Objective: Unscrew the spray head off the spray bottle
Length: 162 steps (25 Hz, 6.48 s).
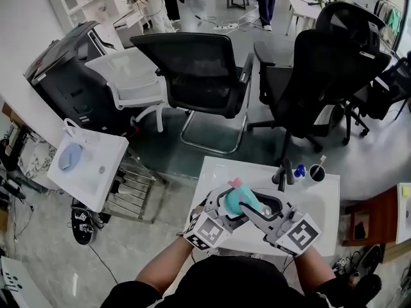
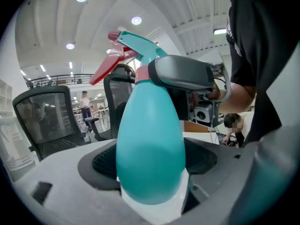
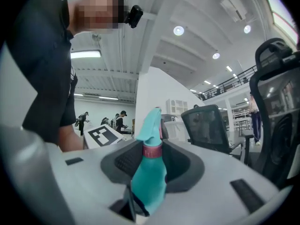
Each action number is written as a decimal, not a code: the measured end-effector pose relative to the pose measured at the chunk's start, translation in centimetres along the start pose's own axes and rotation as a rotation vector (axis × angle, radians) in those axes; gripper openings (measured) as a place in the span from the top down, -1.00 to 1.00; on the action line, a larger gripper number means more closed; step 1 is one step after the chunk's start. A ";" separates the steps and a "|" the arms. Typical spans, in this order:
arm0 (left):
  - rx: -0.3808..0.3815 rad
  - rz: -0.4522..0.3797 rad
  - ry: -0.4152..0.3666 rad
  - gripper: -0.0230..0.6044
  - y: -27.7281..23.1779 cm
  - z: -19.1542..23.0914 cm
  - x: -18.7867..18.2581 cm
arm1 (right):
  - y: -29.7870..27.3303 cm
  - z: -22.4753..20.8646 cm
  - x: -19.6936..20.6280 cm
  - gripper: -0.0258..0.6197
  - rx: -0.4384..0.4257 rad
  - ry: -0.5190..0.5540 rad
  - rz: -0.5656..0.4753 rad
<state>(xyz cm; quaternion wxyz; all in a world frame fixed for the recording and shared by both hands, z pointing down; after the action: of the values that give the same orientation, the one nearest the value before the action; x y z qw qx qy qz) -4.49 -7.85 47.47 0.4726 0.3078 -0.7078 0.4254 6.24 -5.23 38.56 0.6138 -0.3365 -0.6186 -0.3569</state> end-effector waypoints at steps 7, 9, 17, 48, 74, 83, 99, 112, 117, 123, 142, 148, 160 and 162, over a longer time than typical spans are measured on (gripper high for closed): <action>0.225 -0.051 -0.059 -0.38 1.1 -0.6 -0.9 | 0.6 0.7 -1.3 0.50 -0.205 0.045 0.032; 0.298 -0.055 -0.080 -0.38 1.6 -1.0 -1.0 | 0.7 1.1 -1.5 0.50 -0.277 0.060 0.045; 0.616 -0.109 -0.094 -0.38 3.0 -3.3 -2.2 | 1.4 2.5 -1.7 0.50 -0.556 0.016 0.077; -0.121 0.069 0.105 -0.37 -0.4 0.3 0.4 | -1.2 -0.2 0.5 0.48 0.114 -0.010 0.018; 0.325 -0.015 -0.049 -0.38 1.0 -2.5 -0.5 | 1.0 1.0 -1.7 0.49 -0.483 0.075 0.098; 0.063 0.012 0.047 -0.38 0.3 -0.1 0.2 | -0.5 0.1 -0.4 0.18 -0.099 0.034 0.013; -0.047 0.067 0.118 -0.38 -0.3 0.0 0.7 | -0.6 0.8 0.5 0.49 0.166 0.011 -0.018; 0.159 0.004 0.022 -0.38 1.2 -0.7 0.4 | 0.1 2.1 -1.1 0.51 -0.070 0.017 0.059; 0.302 -0.026 -0.097 -0.38 1.8 -1.8 0.6 | 1.0 2.8 -1.5 0.51 -0.268 0.124 0.079; 0.467 -0.084 -0.126 -0.38 2.4 -3.2 -1.2 | 1.7 3.3 -2.0 0.51 -0.457 0.200 0.116; 0.081 0.011 0.048 -0.37 1.0 0.5 -1.0 | 0.8 1.0 -0.3 0.24 -0.077 0.082 0.032; -0.085 0.023 0.147 -0.37 0.3 0.8 0.1 | 0.3 0.9 0.7 0.35 0.121 0.005 0.004; -0.120 0.078 0.152 -0.37 -0.5 -0.1 1.0 | -1.1 1.0 1.2 0.45 0.197 -0.009 0.011; -0.122 0.078 0.152 -0.37 -0.5 -0.1 0.9 | -1.1 1.1 1.2 0.47 0.199 -0.008 0.015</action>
<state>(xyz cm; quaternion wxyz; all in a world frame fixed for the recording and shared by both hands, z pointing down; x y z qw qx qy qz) -4.34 -8.00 48.52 0.5260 0.2176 -0.7059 0.4215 4.70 -4.95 39.72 0.6445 -0.2800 -0.6507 -0.2877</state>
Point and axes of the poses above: the fingertips, and each gripper's own axes: y backward along the fingers, z to its left, x out of its underside, the point moved 8 cm from there along y, backward along the fingers
